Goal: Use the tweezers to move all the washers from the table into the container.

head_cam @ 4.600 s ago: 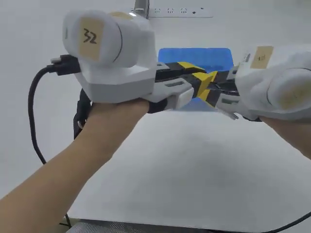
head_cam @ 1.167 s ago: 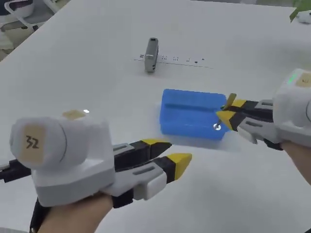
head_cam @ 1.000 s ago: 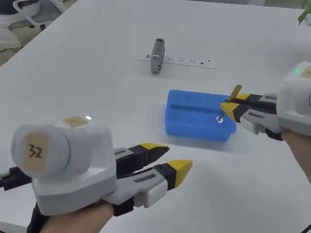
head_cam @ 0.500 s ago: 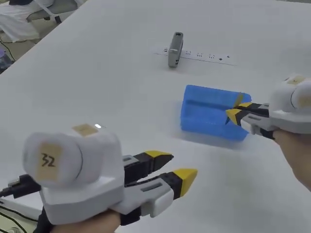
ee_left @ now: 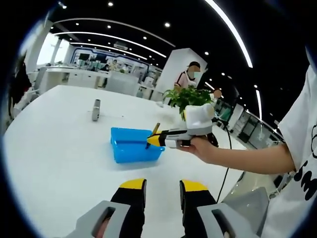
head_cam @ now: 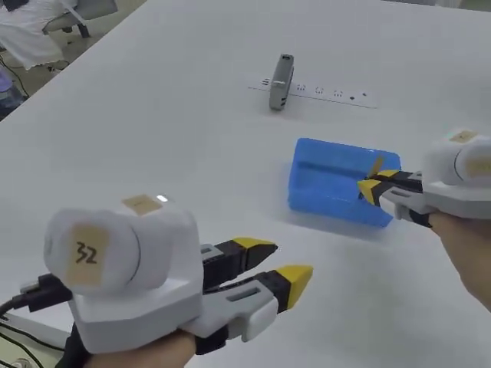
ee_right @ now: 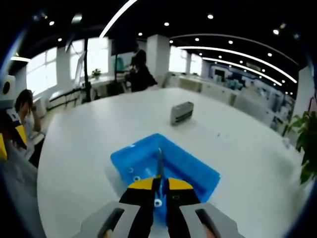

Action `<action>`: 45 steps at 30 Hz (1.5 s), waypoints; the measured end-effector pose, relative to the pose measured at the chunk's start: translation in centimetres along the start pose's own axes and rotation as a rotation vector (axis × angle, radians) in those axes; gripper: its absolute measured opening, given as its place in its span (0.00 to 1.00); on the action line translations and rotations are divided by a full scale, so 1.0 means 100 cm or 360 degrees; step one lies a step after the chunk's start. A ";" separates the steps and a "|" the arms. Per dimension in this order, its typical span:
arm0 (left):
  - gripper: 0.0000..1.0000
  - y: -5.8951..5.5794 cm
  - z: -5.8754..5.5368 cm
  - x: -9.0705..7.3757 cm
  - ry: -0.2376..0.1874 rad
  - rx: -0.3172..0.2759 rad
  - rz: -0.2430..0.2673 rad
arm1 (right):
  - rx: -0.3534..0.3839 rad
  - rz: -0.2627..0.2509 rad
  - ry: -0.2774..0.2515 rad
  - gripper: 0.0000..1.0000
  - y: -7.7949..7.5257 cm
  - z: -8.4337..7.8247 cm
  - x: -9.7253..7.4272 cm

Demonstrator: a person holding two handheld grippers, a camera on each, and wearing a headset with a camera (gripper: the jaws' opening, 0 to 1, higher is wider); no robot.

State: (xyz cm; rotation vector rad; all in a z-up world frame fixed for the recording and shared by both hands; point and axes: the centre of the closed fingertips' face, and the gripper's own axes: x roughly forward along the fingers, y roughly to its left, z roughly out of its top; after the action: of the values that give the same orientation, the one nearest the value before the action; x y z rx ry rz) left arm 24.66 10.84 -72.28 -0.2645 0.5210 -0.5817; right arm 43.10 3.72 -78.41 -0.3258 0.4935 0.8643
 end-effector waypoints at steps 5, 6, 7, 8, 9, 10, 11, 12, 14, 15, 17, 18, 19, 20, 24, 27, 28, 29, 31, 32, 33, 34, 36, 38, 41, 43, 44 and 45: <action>0.25 0.004 0.005 -0.001 -0.0021 0.0018 0.0007 | -0.0280 0.0019 -0.0016 0.04 0.013 0.024 -0.022; 0.24 0.004 0.005 -0.001 -0.0020 0.0021 0.0008 | -0.0335 0.0029 -0.0016 0.04 0.016 0.026 -0.024; 0.24 0.005 0.006 -0.001 -0.0019 0.0028 0.0009 | -0.0386 0.0044 0.0003 0.04 0.021 0.026 -0.028; 0.24 0.006 0.006 -0.001 -0.0016 0.0033 0.0008 | -0.0414 0.0044 0.0018 0.04 0.023 0.024 -0.030; 0.25 0.006 0.006 -0.001 -0.0013 0.0036 0.0009 | -0.0447 0.0045 0.0017 0.04 0.025 0.025 -0.033; 0.25 0.007 0.006 -0.001 -0.0007 0.0047 0.0008 | -0.0460 0.0058 0.0024 0.04 0.031 0.023 -0.037; 0.25 0.008 0.006 -0.002 -0.0001 0.0067 0.0019 | -0.0486 0.0079 0.0079 0.04 0.036 0.017 -0.041; 0.26 0.010 0.006 -0.002 0.0001 0.0084 0.0034 | -0.0531 0.0067 0.0090 0.04 0.036 0.015 -0.045; 0.28 0.013 0.005 -0.003 0.0012 0.0108 0.0056 | -0.0556 0.0074 0.0093 0.04 0.043 0.013 -0.054; 0.29 0.015 0.005 -0.004 0.0015 0.0114 0.0068 | -0.0554 0.0105 0.0116 0.04 0.047 0.010 -0.056; 0.31 0.021 0.005 -0.006 0.0017 0.0136 0.0117 | -0.0563 0.0200 0.0253 0.04 0.057 -0.010 -0.058; 0.32 0.023 0.004 -0.007 0.0012 0.0143 0.0132 | -0.0597 0.0211 0.0337 0.04 0.060 -0.022 -0.058; 0.34 0.024 0.004 -0.008 0.0009 0.0144 0.0142 | -0.0640 0.0223 0.0387 0.04 0.062 -0.030 -0.057; 0.35 0.026 0.003 -0.008 0.0008 0.0143 0.0152 | -0.0668 0.0234 0.0441 0.04 0.064 -0.040 -0.054; 0.35 0.028 0.002 -0.015 0.0010 0.0131 0.0168 | -0.0779 0.0255 0.0552 0.04 0.075 -0.058 -0.048; 0.35 0.029 0.001 -0.021 0.0011 0.0140 0.0180 | -0.0792 0.0296 0.0607 0.04 0.082 -0.068 -0.040; 0.35 0.030 -0.001 -0.022 0.0019 0.0145 0.0183 | -0.0799 0.0316 0.0621 0.04 0.085 -0.071 -0.038; 0.35 0.031 -0.002 -0.023 0.0026 0.0150 0.0188 | -0.0800 0.0325 0.0627 0.04 0.087 -0.072 -0.035; 0.34 0.032 -0.004 -0.025 0.0033 0.0152 0.0197 | -0.0799 0.0365 0.0619 0.04 0.093 -0.071 -0.026; 0.34 0.033 -0.005 -0.027 0.0030 0.0147 0.0203 | -0.0812 0.0383 0.0630 0.05 0.095 -0.071 -0.024; 0.34 0.034 -0.005 -0.028 0.0025 0.0139 0.0207 | -0.0860 0.0405 0.0641 0.05 0.097 -0.072 -0.019; 0.34 0.035 -0.005 -0.029 0.0016 0.0123 0.0212 | -0.0911 0.0416 0.0643 0.05 0.097 -0.072 -0.016; 0.34 0.037 -0.004 -0.031 -0.0002 0.0097 0.0225 | -0.0931 0.0439 0.0635 0.05 0.100 -0.074 -0.008; 0.34 0.038 -0.005 -0.031 -0.0003 0.0085 0.0235 | -0.0944 0.0461 0.0654 0.05 0.102 -0.076 -0.003; 0.33 0.039 -0.005 -0.033 -0.0006 0.0088 0.0250 | -0.0975 0.0497 0.0671 0.05 0.104 -0.080 0.000; 0.33 0.040 -0.006 -0.034 -0.0009 0.0079 0.0259 | -0.0997 0.0520 0.0697 0.05 0.105 -0.086 0.003; 0.33 0.040 -0.007 -0.035 -0.0009 0.0075 0.0261 | -0.1014 0.0525 0.0709 0.05 0.105 -0.088 0.003; 0.32 0.041 -0.008 -0.035 -0.0006 0.0070 0.0263 | -0.1039 0.0528 0.0717 0.05 0.104 -0.090 0.003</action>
State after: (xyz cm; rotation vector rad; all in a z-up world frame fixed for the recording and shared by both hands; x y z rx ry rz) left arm 23.61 16.08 -73.14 -0.1789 0.5202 -0.4316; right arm 32.55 6.15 -86.94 -1.0753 0.6841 1.2760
